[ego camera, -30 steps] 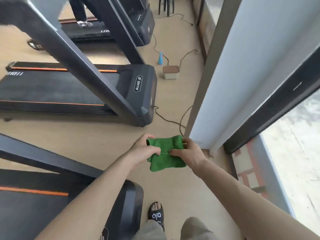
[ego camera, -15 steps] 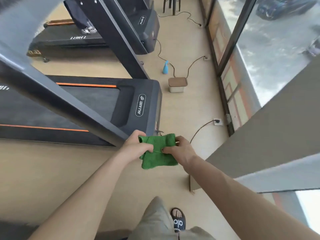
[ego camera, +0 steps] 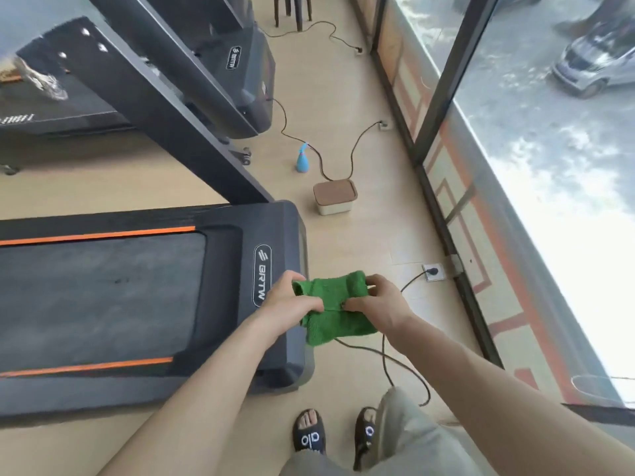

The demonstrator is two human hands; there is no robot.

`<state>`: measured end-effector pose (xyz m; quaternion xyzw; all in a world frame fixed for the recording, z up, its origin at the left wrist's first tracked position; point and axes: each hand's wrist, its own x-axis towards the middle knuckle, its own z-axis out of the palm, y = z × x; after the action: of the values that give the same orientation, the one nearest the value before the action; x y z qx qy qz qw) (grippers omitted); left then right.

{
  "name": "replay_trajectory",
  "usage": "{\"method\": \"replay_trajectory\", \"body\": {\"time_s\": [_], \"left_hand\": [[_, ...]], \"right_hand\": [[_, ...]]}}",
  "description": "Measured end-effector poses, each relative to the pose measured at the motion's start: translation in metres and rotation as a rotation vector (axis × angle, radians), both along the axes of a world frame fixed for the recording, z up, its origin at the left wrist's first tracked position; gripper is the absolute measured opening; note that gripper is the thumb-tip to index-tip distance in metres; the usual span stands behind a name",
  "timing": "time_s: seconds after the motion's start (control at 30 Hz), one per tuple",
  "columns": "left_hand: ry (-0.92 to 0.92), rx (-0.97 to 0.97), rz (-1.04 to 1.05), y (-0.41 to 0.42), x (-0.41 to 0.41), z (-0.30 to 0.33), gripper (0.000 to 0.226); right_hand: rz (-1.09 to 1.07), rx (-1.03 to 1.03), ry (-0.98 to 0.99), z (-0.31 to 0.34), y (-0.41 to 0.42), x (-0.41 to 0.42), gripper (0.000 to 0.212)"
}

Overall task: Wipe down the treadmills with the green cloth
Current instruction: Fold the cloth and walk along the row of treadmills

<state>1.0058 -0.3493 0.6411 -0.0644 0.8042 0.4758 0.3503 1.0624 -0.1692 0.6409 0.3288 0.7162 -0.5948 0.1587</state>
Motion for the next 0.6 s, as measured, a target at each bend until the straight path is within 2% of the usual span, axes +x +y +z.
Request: {"method": "replay_trajectory", "body": {"time_s": [0.17, 0.33, 0.6], "left_hand": [[0.026, -0.023, -0.051, 0.044, -0.104, 0.008, 0.062], [0.031, -0.032, -0.055, 0.101, -0.194, -0.007, 0.060], [-0.043, -0.025, 0.088, 0.253, -0.388, -0.091, 0.048]], "right_hand": [[-0.049, -0.004, 0.033, 0.001, 0.042, -0.096, 0.048], [-0.065, -0.056, 0.041, -0.017, 0.101, -0.187, 0.050], [0.043, -0.174, 0.004, -0.108, 0.248, -0.406, 0.049]]}}
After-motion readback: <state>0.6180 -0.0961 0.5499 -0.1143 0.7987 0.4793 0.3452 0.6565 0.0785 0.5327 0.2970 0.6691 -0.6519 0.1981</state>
